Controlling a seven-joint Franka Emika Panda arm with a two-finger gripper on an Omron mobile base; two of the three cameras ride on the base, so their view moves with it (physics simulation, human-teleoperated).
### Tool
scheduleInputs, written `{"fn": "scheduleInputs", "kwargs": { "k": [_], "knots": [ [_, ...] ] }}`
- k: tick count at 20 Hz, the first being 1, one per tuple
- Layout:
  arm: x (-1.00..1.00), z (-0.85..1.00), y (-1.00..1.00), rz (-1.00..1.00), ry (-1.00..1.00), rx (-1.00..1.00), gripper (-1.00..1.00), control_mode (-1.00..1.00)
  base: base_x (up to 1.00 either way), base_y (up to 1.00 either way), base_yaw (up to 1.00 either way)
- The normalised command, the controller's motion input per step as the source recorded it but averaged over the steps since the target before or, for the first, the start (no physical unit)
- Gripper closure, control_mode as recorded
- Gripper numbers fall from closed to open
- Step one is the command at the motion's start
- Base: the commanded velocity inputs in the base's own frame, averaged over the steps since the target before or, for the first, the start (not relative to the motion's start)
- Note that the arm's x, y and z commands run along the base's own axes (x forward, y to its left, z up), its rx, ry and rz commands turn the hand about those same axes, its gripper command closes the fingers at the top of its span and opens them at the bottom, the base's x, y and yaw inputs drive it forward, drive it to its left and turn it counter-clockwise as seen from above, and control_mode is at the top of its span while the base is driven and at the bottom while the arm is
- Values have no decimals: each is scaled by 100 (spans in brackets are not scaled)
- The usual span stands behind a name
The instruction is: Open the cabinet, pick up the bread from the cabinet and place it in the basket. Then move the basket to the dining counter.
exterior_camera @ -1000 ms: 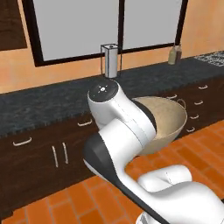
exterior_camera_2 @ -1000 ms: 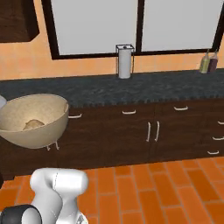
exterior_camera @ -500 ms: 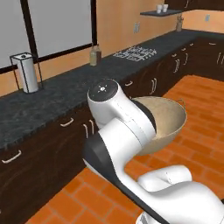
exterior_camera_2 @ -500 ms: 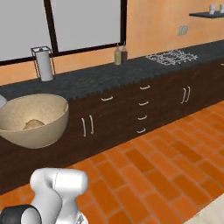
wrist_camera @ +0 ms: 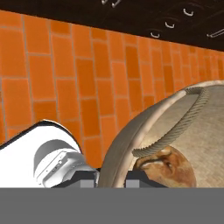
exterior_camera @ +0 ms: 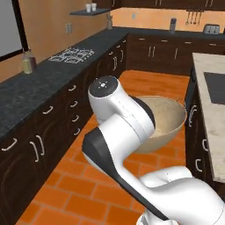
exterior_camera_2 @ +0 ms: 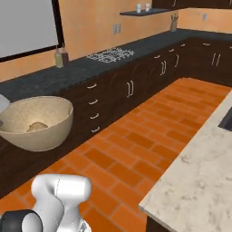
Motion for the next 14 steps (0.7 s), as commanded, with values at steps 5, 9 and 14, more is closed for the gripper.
{"fn": "scheduleInputs", "kwargs": {
  "k": [5,9,14],
  "knots": [
    [0,0,0,0,0,0,100,100,-80,-3,-35],
    [0,0,0,0,0,0,100,100,-21,-66,-34],
    [0,0,0,0,0,0,100,100,-1,-93,-41]
  ]
}}
